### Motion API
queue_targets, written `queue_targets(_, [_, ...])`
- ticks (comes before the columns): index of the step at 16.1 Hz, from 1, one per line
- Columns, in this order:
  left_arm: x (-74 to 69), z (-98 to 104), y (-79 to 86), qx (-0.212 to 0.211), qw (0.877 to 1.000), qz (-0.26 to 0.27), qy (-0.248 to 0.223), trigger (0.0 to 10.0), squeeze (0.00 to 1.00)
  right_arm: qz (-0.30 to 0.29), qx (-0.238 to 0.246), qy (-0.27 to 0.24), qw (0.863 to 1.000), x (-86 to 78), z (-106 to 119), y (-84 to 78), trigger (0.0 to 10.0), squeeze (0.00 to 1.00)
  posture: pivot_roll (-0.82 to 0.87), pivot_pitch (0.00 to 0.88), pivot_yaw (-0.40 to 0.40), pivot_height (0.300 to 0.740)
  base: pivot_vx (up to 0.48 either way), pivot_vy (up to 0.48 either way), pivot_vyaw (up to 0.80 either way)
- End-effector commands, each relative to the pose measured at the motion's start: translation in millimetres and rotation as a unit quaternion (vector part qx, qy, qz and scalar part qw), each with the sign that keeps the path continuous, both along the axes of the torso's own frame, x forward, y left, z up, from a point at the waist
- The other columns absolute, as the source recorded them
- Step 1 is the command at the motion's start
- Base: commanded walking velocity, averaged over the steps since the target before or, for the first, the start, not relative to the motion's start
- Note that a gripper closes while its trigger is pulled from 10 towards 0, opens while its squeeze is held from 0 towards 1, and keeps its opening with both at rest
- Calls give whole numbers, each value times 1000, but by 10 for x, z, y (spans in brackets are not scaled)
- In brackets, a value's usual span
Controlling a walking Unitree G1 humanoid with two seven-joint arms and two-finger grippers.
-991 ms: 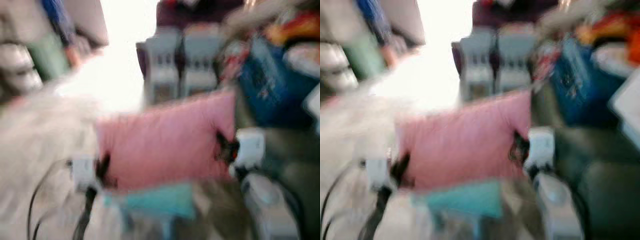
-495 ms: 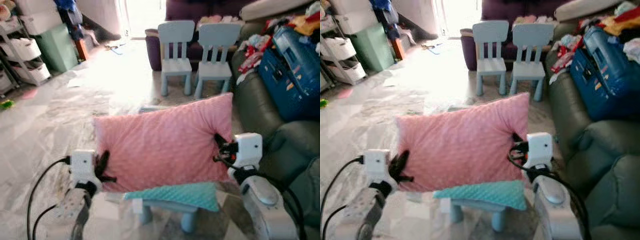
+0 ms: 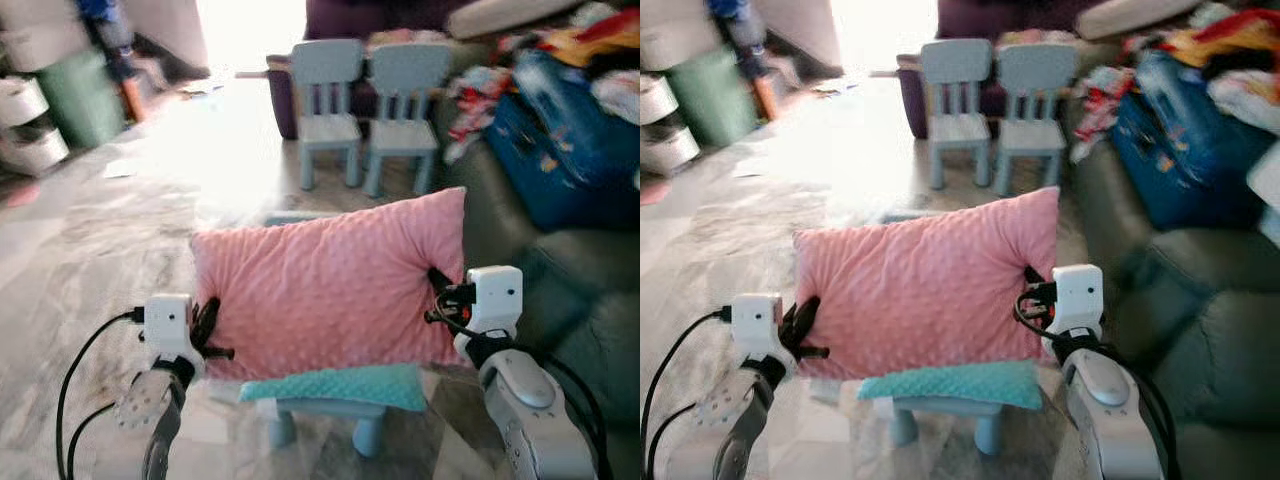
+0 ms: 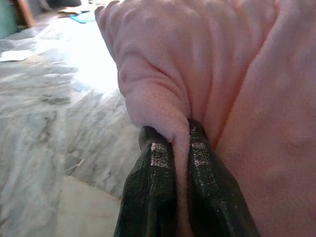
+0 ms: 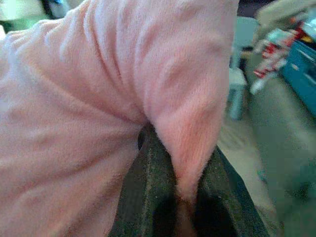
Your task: Move the pillow to the sofa
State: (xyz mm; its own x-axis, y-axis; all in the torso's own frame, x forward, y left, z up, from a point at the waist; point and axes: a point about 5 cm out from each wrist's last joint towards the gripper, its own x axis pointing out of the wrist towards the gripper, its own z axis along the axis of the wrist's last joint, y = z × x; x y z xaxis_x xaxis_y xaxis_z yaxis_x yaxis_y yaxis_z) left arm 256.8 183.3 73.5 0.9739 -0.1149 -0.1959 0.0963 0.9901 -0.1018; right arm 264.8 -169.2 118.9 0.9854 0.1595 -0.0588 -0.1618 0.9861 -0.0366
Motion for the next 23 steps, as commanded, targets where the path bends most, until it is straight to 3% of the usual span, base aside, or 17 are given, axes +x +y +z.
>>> queue_targets(1, [41, 45, 16, 2, 1000, 3, -10, 10000, 0, -12, -1, -18, 1000, 11, 90, -43, 10000, 0, -170, 7, 40, 740, 0, 0, -800])
queue_targets(5, [106, 79, 19, -8, 1000, 0, -15, 10000, 0, -13, -3, -17, 1000, 7, 95, -50, 10000, 0, -176, 10, 40, 740, 0, 0, -800])
queue_targets(23, [91, 23, -118, -34, 999, -32, 2, 10000, 0, -15, -11, -19, 1000, 12, 126, -88, 10000, 0, -191, 15, 32, 740, 0, 0, -800])
